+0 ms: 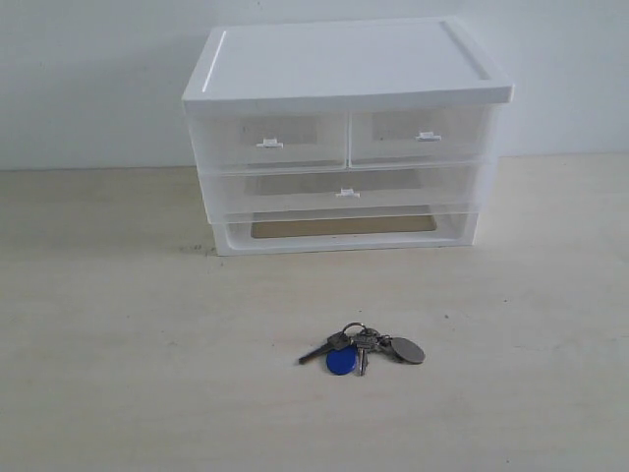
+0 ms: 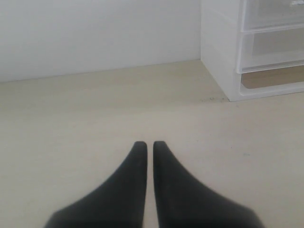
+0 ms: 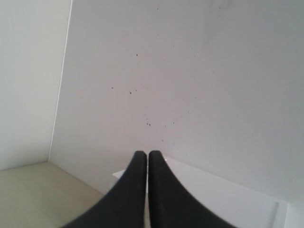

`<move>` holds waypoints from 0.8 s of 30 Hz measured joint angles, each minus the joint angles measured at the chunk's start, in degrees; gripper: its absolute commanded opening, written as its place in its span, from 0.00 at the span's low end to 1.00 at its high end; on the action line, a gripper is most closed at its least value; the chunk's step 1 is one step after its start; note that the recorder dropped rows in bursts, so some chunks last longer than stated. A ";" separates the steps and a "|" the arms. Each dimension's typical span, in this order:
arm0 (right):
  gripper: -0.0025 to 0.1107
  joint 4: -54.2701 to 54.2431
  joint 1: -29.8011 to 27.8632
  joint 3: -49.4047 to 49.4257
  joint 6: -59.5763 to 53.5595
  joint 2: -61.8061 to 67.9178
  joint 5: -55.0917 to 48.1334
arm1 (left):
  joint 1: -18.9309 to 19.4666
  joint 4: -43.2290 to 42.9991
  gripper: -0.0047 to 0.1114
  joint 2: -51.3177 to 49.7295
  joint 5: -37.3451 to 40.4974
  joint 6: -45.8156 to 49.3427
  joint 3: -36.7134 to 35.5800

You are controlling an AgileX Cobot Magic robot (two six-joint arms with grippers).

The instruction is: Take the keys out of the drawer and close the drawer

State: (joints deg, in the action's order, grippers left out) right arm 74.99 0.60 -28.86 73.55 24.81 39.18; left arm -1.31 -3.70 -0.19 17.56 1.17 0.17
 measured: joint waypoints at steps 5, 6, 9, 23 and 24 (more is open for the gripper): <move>0.02 0.00 0.00 0.00 0.00 0.00 0.14 | 0.00 0.00 0.08 0.00 0.00 0.00 0.00; 0.02 0.00 0.00 0.00 0.00 0.00 0.14 | 0.00 0.00 0.08 0.00 0.00 0.00 0.00; 0.02 0.00 0.00 0.00 0.00 0.00 0.14 | 0.00 0.00 0.08 0.00 0.00 0.00 0.00; 0.02 -24.88 0.00 0.00 28.10 0.00 0.47 | 0.00 -0.14 0.08 0.00 0.00 0.00 0.00; 0.02 -26.78 0.00 0.00 28.10 0.00 0.47 | 0.00 -0.14 0.08 0.00 0.00 0.00 0.00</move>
State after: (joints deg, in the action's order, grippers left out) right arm 48.21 0.60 -28.86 101.66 24.81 39.66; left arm -1.31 -3.84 -0.19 17.56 1.17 0.17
